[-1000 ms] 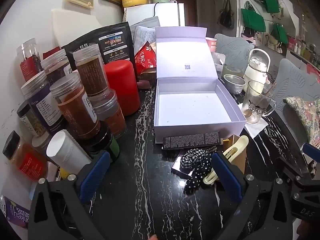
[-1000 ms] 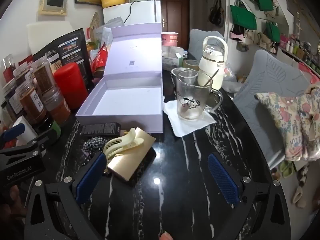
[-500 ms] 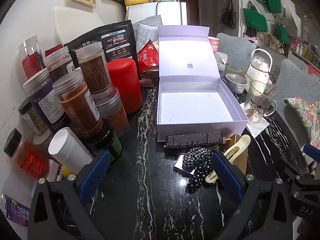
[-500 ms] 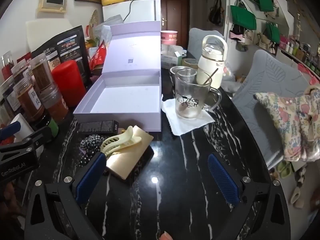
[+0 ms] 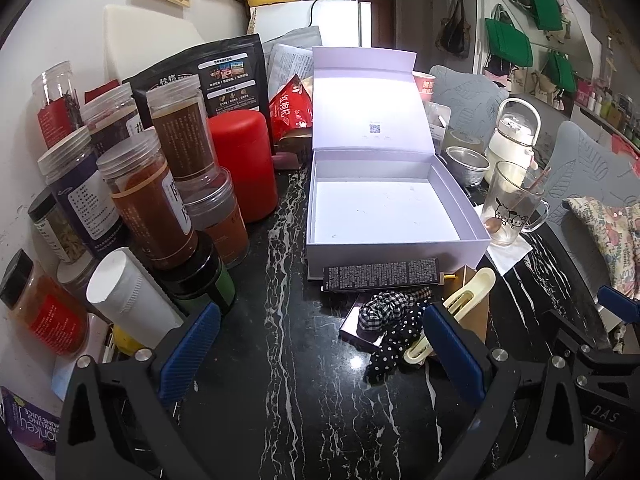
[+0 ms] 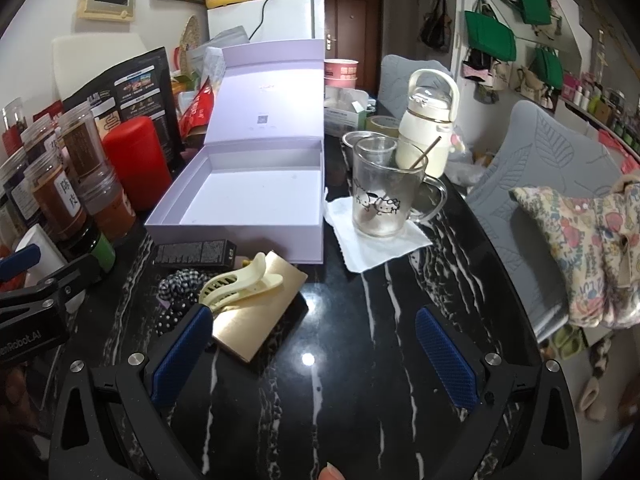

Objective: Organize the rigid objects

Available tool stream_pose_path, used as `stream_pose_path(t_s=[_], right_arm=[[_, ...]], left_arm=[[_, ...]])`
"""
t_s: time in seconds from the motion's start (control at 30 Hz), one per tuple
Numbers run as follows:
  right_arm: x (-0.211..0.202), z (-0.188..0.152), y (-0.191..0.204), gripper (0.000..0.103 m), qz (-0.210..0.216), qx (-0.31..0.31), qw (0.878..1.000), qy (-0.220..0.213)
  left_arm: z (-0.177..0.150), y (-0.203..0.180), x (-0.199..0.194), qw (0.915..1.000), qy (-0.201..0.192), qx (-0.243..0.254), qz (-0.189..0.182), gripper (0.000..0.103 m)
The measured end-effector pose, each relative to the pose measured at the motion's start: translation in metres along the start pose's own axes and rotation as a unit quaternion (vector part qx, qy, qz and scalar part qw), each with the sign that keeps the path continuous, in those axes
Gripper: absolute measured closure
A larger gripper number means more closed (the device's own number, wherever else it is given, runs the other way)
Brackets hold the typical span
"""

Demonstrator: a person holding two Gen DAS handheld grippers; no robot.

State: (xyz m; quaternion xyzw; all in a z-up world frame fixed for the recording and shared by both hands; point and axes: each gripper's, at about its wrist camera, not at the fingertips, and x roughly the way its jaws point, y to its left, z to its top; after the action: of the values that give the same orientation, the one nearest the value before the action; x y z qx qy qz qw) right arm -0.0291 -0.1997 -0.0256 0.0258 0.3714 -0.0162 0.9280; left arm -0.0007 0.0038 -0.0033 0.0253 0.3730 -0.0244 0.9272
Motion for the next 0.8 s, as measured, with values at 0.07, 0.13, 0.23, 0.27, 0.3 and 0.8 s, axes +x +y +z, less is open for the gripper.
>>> stream_pose_path(t_s=[0.07,0.13,0.23,0.27,0.3,0.8], right_arm=[[0.0004,0.0008,0.0006,0.000,-0.003,-0.001,1.000,-0.001],[0.0004,0.0004,0.0005,0.000,-0.006,0.000,1.000,-0.003],[0.0017,0.0003,-0.0006,0.000,-0.005,0.002,1.000,0.000],[0.0019,0.0000,-0.0011,0.000,-0.006,0.003,1.000,0.000],[0.0019,-0.0001,-0.0015,0.000,-0.007,0.003,1.000,0.000],[0.0042,-0.0024,0.0019,0.000,-0.005,-0.004,1.000,0.000]], left_arm=[[-0.0004,-0.0007,0.0000,1.0000,0.000,0.000,-0.003,0.000],[-0.0006,-0.0020,-0.0003,1.0000,0.000,0.000,-0.009,0.000],[-0.0007,-0.0026,0.0000,0.9999,0.000,-0.001,-0.015,0.000],[-0.0007,-0.0031,0.0003,0.9999,0.001,0.000,-0.016,0.000],[-0.0004,-0.0036,0.0005,0.9999,0.002,0.002,-0.017,0.000],[-0.0062,-0.0023,0.0029,0.9998,0.011,0.006,-0.015,0.000]])
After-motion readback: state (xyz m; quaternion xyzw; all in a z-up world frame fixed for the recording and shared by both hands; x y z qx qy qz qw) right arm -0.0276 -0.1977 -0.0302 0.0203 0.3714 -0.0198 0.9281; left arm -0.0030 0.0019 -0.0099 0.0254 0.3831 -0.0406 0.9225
